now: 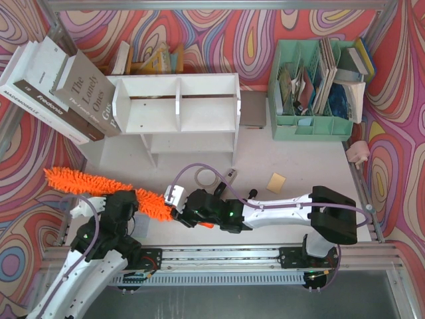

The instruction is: Dust the bookshelf with a duster

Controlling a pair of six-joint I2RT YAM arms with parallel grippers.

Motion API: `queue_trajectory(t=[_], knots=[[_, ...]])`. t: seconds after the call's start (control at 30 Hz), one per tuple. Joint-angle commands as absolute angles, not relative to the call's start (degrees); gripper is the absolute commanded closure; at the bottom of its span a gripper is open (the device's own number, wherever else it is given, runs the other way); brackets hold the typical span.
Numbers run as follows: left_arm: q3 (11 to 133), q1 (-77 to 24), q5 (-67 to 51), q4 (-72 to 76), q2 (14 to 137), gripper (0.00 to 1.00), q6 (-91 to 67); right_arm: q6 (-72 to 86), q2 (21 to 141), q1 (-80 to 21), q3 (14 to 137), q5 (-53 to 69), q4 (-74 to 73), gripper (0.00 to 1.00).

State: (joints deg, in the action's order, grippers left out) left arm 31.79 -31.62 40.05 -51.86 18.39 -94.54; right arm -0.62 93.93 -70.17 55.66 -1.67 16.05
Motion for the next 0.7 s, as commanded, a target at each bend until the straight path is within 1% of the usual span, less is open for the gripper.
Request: queue_trajectory(t=[0.0,0.1,0.2,0.23,0.4,0.47,0.57,0.67], knots=[[33.6,-31.3,44.6,-57.0,15.6,0.83,-96.4,-2.6,90.3,-70.0,53.6,-2.2,14.9,1.0],[34.1,-31.3,45.8,-59.2,14.2,0.65,-96.4,-2.8,89.4,-69.9,53.3,-2.2,15.0,1.0],[35.9,-31.3,47.9,-63.0,12.9,0.42,-96.5,-3.1,88.6,-70.0,52.9,-2.3,15.1,1.0],[37.0,-31.3,48.8,-64.4,12.5,0.37,-96.3,-3.3,88.4,-70.0,52.8,-2.3,14.8,1.0],[45.6,-31.3,56.4,-71.6,11.0,0.2,-91.0,-4.3,87.0,-70.0,52.1,-1.9,13.7,1.0],[49.4,-31.3,59.0,-73.0,10.7,0.16,-87.2,-4.5,86.4,-70.0,52.0,-2.1,12.8,1.0],[55.0,-31.3,61.5,-72.3,11.0,0.02,-78.7,-4.0,85.4,-70.0,51.6,-2.8,11.3,1.0],[59.6,-31.3,61.9,-69.0,12.8,0.02,-66.5,-3.0,84.1,-69.9,51.0,-4.8,9.8,1.0]])
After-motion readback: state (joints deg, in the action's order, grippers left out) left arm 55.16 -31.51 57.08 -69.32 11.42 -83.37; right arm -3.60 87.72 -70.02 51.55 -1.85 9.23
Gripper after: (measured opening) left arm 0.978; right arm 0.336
